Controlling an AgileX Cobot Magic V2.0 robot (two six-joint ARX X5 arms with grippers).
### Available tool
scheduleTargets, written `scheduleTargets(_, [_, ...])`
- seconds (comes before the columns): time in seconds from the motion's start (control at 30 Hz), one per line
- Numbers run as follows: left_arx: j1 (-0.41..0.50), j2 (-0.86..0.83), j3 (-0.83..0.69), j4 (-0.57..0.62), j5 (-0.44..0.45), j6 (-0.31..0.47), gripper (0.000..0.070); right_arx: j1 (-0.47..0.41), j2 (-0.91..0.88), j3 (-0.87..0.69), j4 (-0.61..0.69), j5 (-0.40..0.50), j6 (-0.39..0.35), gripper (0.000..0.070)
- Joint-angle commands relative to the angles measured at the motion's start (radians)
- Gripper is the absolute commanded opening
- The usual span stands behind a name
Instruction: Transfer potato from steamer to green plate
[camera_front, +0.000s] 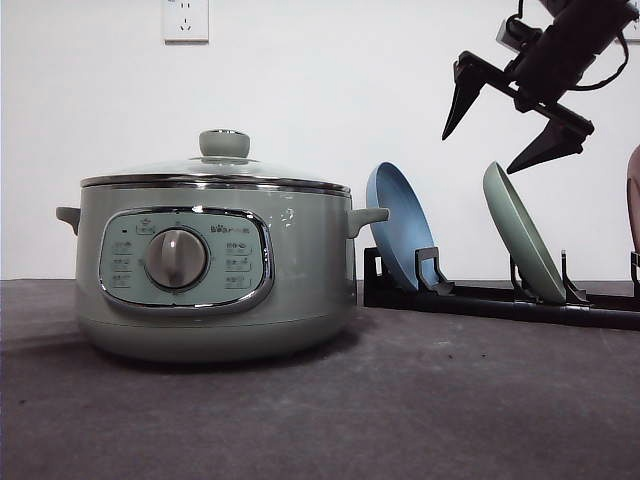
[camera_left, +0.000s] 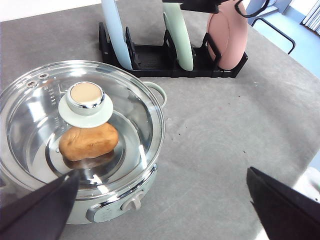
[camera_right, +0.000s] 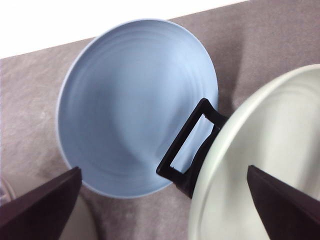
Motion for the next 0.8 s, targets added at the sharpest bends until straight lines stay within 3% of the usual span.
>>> scheduleTargets(0.0, [-0.004, 0.007, 0.022, 0.005, 0.004, -0.001, 0.07, 0.0, 0.028, 0.029, -0.006, 0.014, 0.012, 0.0564])
scheduleTargets(0.13, [-0.004, 0.007, 0.022, 0.005, 0.004, -0.001, 0.07, 0.0, 0.042, 0.03, -0.014, 0.032, 0.012, 0.0499])
scheduleTargets(0.23, [-0.004, 0.007, 0.022, 0.005, 0.004, -0.001, 0.07, 0.0, 0.046, 0.03, -0.025, 0.044, 0.011, 0.0345])
scheduleTargets(0.5, [-0.004, 0.011, 0.022, 0.004, 0.004, -0.001, 0.07, 0.0, 0.048, 0.03, -0.036, 0.044, 0.011, 0.0047])
scheduleTargets(0.6, [-0.004, 0.013, 0.022, 0.003, 0.004, -0.001, 0.07, 0.0, 0.048, 0.03, -0.041, 0.044, 0.012, 0.0002])
scheduleTargets(0.77, [-0.004, 0.014, 0.022, 0.0, 0.004, -0.001, 0.07, -0.003, 0.047, 0.04, -0.04, 0.037, 0.02, 0.0002])
